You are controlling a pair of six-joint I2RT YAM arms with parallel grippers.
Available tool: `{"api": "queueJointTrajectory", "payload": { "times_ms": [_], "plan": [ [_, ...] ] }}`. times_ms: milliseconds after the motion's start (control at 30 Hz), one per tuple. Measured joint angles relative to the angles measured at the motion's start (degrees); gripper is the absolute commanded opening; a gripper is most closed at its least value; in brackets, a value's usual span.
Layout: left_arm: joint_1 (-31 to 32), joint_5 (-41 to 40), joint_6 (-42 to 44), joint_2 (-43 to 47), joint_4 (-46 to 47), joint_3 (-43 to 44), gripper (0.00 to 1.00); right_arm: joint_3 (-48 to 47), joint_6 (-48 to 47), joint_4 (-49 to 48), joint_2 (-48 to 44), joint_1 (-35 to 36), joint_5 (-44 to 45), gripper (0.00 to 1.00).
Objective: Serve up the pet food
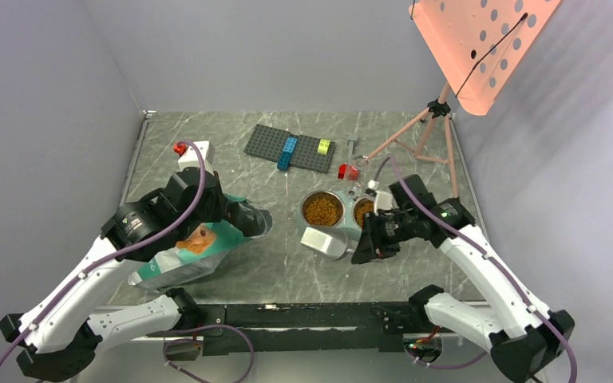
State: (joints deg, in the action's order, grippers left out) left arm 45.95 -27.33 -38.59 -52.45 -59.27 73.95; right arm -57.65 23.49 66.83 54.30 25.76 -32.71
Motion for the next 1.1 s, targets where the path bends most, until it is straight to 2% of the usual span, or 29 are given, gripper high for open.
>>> {"api": "queueJointTrajectory", "payload": {
  "times_ms": [167, 333, 533, 800, 933, 1100],
  "plan": [
    [0.0, -0.04, -1.62, -1.01, 0.33, 0.02, 0.0, 6.21, 1.64, -12.22, 4.0, 6.25, -5.11, 0.0],
    [0.0, -0.11, -3.13, -1.46, 0.48, 0.02, 0.0, 10.97, 1.18, -17.94, 8.7, 8.09, -5.4, 0.0],
    [0.0, -0.37, -3.85, -1.6, 0.5, 0.02, 0.0, 15.69, -0.72, -18.93, 12.52, 8.44, -4.24, 0.12],
    [-0.02, -0.37, -4.11, -1.75, 0.68, 0.0, 0.0, 15.85, -1.11, -22.25, 17.03, 9.22, -3.58, 0.31],
    [-0.02, -0.37, -4.11, -1.75, 0.7, 0.0, 0.0, 15.82, 0.22, -23.17, 21.24, 10.71, 3.52, 0.4],
    [0.0, -0.39, -4.0, -1.75, 0.72, 0.0, 0.0, 15.82, 1.44, -23.39, 23.82, 11.3, 9.46, 0.45]
  ]
}}
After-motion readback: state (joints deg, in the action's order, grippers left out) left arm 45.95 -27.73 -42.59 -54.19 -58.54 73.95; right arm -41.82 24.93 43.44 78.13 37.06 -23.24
